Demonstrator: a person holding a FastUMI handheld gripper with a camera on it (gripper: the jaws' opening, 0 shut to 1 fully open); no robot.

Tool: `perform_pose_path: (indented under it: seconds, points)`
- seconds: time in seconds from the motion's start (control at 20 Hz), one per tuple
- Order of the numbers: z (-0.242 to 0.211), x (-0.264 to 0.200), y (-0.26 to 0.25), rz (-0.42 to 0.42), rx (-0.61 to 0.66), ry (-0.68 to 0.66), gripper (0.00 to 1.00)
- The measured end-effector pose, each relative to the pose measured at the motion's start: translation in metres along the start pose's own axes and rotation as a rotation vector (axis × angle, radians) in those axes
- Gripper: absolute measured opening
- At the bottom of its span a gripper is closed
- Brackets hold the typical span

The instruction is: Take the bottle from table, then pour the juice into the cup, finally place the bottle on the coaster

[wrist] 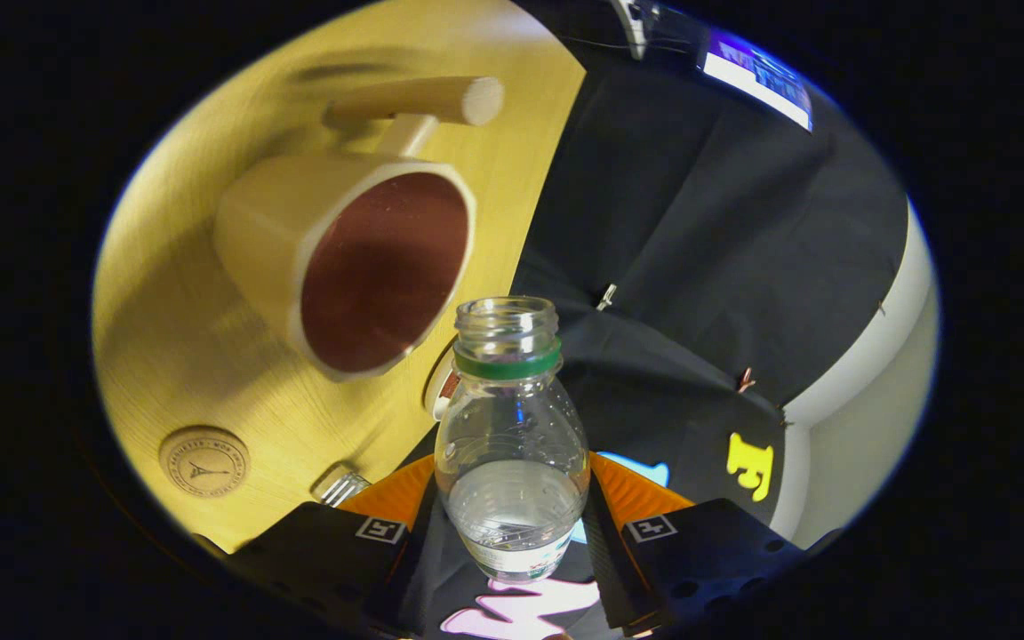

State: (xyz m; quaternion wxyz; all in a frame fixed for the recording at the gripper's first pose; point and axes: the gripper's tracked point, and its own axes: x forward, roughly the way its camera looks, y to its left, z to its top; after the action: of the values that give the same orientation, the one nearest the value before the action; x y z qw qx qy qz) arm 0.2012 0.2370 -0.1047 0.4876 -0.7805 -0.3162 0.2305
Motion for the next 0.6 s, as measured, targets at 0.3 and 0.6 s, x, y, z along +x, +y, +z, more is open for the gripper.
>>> perform_pose_path:
  seconds: [0.3,0.6]
  points:
    - [-0.016,-0.013,0.008,0.087,0.383,0.160,0.75]
    - [-0.039,-0.041,0.005,0.141,0.854,0.295,0.75]
